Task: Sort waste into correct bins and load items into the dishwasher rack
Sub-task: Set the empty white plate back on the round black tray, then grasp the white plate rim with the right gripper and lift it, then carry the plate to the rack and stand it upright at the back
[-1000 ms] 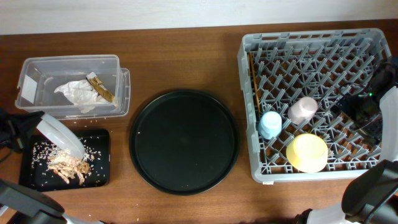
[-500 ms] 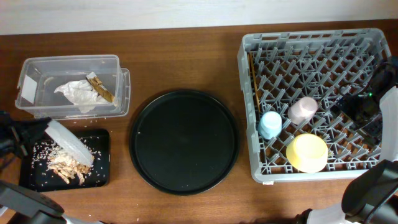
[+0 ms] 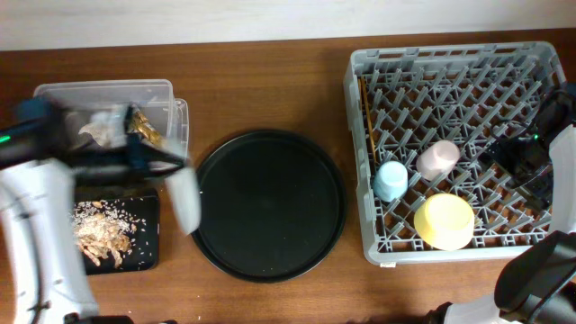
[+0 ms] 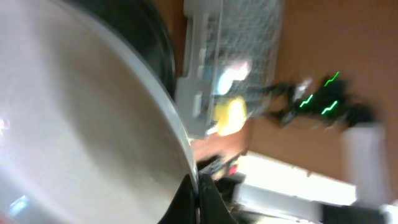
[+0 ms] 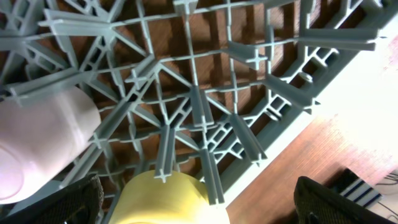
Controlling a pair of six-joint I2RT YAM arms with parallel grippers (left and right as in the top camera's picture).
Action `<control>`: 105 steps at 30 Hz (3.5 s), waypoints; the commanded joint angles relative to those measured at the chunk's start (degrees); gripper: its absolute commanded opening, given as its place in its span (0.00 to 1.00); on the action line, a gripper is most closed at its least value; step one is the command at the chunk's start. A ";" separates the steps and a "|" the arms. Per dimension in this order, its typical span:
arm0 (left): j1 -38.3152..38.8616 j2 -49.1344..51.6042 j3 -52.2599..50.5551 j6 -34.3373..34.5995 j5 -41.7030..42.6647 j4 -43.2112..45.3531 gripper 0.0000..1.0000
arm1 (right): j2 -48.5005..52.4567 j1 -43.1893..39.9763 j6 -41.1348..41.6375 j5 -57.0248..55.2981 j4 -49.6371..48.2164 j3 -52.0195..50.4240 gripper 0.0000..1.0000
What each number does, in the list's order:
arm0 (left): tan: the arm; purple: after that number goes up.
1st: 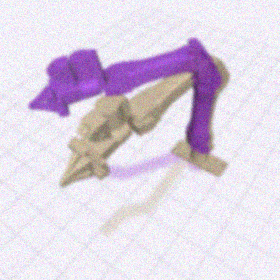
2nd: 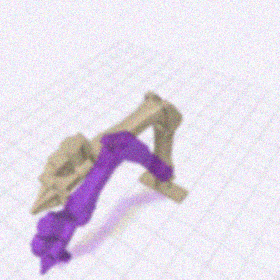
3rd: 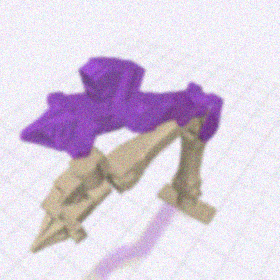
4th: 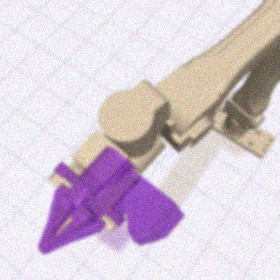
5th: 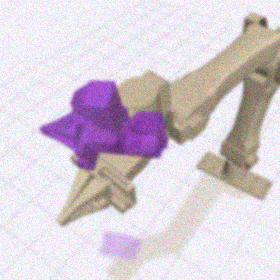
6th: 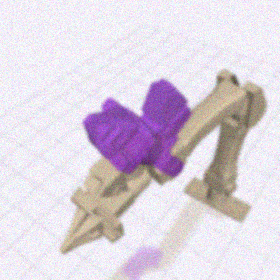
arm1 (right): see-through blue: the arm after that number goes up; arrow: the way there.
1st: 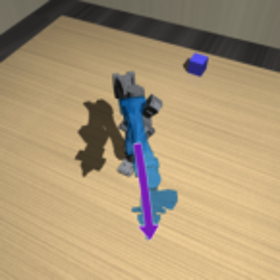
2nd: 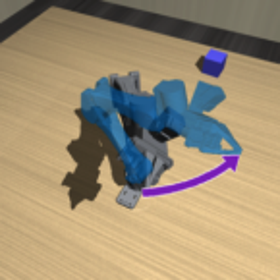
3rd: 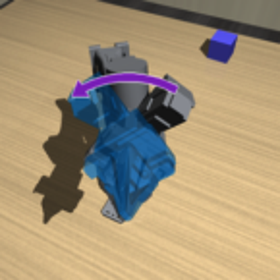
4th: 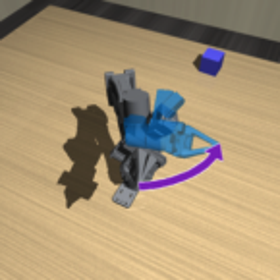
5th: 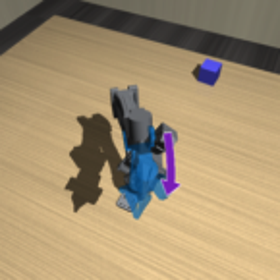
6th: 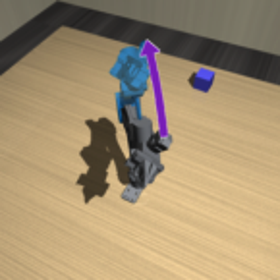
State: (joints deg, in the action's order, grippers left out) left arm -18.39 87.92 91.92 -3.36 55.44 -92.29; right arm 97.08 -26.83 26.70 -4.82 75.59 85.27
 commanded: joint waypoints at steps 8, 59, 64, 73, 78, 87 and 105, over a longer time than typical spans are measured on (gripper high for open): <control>54.86 5.20 0.00 35.71 -59.60 21.79 0.01 | 0.28 -0.20 -0.11 -0.31 -0.02 0.26 0.99; -0.66 26.38 35.67 33.70 -67.28 -4.42 0.99 | -12.17 43.67 -5.99 21.88 -6.10 0.26 0.73; -0.63 26.38 35.67 33.70 -67.28 -4.42 0.99 | -5.05 59.54 -1.92 12.76 -15.04 0.22 0.95; -0.63 26.38 35.67 33.70 -67.28 -4.42 0.99 | 15.89 63.17 6.84 5.68 -16.06 0.22 0.68; -0.63 26.38 35.67 33.70 -67.28 -4.42 0.99 | 22.21 63.21 6.86 8.70 -17.18 0.15 0.67; -0.63 26.38 35.67 33.70 -67.25 -4.39 0.99 | 22.56 63.21 8.33 8.68 -18.27 -1.79 0.35; -0.63 26.38 35.67 33.70 -67.25 -4.42 0.99 | 14.53 53.88 9.99 -10.51 9.42 26.88 0.04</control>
State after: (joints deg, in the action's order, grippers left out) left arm -18.74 116.01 127.70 30.68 -11.20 -96.66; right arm 115.74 30.15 36.64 -4.67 80.55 104.57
